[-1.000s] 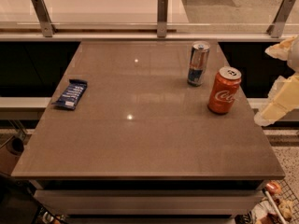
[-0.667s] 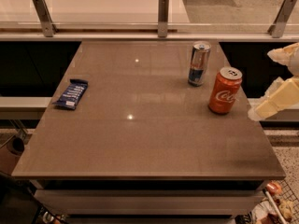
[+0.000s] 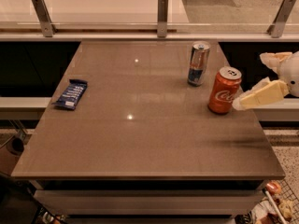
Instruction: Move coke can near rxbar blueberry
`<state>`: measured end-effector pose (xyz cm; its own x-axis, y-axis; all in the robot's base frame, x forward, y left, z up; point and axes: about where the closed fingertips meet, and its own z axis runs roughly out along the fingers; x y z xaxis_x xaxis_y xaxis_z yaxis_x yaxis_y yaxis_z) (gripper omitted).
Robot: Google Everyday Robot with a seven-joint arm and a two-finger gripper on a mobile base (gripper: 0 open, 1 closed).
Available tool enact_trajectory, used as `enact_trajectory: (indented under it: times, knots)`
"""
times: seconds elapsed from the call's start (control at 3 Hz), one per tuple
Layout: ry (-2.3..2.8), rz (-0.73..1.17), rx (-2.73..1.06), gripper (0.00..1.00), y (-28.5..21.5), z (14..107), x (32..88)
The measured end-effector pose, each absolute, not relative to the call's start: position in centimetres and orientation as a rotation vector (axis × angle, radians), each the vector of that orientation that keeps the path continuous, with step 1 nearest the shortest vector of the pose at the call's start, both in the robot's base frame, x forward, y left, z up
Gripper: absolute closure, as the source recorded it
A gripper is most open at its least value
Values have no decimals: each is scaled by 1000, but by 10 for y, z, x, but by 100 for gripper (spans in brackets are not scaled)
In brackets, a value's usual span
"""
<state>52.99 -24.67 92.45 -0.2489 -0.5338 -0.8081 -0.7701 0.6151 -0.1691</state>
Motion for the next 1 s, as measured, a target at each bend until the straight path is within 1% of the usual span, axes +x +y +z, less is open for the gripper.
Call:
enact_trajectory:
  times: [0.33, 1.0]
  knots:
    - [1841, 413, -957, 0, -238, 916, 543]
    - [1714, 529, -846, 0, -221, 904, 547]
